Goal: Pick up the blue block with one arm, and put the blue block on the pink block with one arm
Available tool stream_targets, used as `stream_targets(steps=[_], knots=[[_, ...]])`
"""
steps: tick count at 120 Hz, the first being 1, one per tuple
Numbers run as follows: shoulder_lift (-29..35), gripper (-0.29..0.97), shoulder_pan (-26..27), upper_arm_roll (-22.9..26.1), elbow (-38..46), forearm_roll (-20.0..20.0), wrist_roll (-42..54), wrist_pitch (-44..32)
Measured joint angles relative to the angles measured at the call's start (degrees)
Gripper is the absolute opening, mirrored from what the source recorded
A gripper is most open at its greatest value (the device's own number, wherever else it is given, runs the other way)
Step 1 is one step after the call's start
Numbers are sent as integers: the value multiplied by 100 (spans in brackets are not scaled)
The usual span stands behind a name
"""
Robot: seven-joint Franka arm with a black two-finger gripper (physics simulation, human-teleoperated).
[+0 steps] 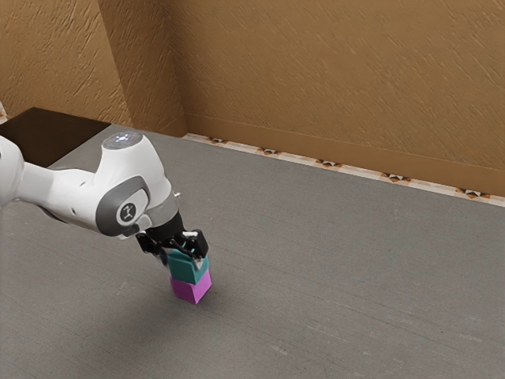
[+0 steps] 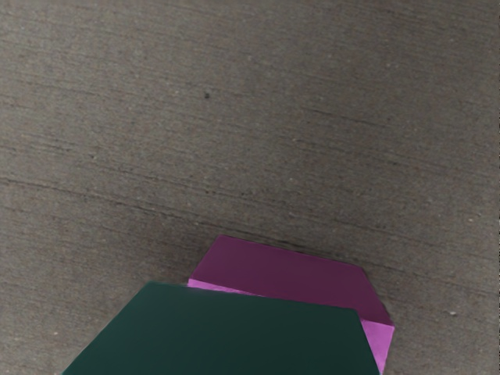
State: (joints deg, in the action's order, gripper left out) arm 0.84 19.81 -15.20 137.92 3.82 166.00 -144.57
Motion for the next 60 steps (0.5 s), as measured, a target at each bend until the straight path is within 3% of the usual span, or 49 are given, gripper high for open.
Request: stream_targets(steps=[42,60], knots=[[422,67,-27,26,-58,4,0,130],[1074,67,-7,242,-1870,-312,-453,1841]])
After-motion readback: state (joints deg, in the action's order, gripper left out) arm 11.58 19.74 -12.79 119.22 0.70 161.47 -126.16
